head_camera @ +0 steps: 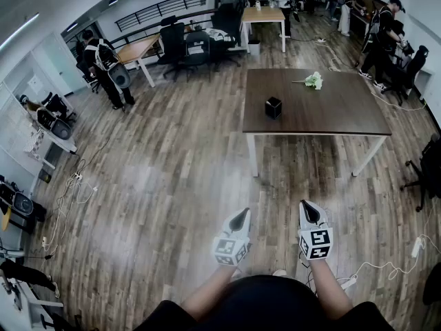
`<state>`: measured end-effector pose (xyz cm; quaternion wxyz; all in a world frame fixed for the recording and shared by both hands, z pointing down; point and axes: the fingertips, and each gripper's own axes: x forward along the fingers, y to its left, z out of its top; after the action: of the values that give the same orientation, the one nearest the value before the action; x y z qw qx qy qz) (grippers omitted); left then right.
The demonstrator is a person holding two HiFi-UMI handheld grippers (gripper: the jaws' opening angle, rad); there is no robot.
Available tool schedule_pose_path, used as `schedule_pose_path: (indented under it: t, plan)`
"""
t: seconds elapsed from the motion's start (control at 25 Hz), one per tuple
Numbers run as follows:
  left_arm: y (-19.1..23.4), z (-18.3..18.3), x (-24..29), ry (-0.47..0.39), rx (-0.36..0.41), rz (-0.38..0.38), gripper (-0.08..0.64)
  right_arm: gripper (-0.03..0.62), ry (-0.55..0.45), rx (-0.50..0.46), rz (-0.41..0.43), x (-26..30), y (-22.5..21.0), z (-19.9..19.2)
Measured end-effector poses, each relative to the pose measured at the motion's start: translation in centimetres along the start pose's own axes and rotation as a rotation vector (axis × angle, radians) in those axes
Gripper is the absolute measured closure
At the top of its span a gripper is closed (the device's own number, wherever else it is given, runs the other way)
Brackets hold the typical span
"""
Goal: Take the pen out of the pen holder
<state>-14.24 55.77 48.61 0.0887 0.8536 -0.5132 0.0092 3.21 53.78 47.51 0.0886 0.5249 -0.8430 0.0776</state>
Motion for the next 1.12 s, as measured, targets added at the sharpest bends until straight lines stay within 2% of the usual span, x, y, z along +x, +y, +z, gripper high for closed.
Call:
schedule_pose_path:
  t: [0.12, 0.36, 0.68, 0.96, 1.12]
  plan:
    - [-1.6, 0.1, 2.2, -0.015, -0.001, -0.007, 0.558, 0.592, -0.015, -0.007, -0.005, -0.2, -2.5, 0.4]
    - [-4.2, 0.1, 4.4, -0.034, 0.014, -0.003, 0.557, 0.589, -0.026, 0.039, -0.032, -1.7, -6.0, -0.8]
    - [-7.1, -0.8, 6.3, -0.043, 0.028, 0.024, 0.558, 0.589, -0.024, 0.024, -0.009, -3.6, -8.8, -2.4]
    - [-9.3, -2.5, 7.7, -0.011, 0.029, 0.014, 0.558, 0.589, -0.007, 0.054, -0.010, -4.3, -11.2, -4.8]
    - [-9.3, -3.2, 10.4, 0.002, 0.020, 0.001, 0.558, 0.589, 0.014, 0.089, -0.016, -2.4, -13.2, -6.1]
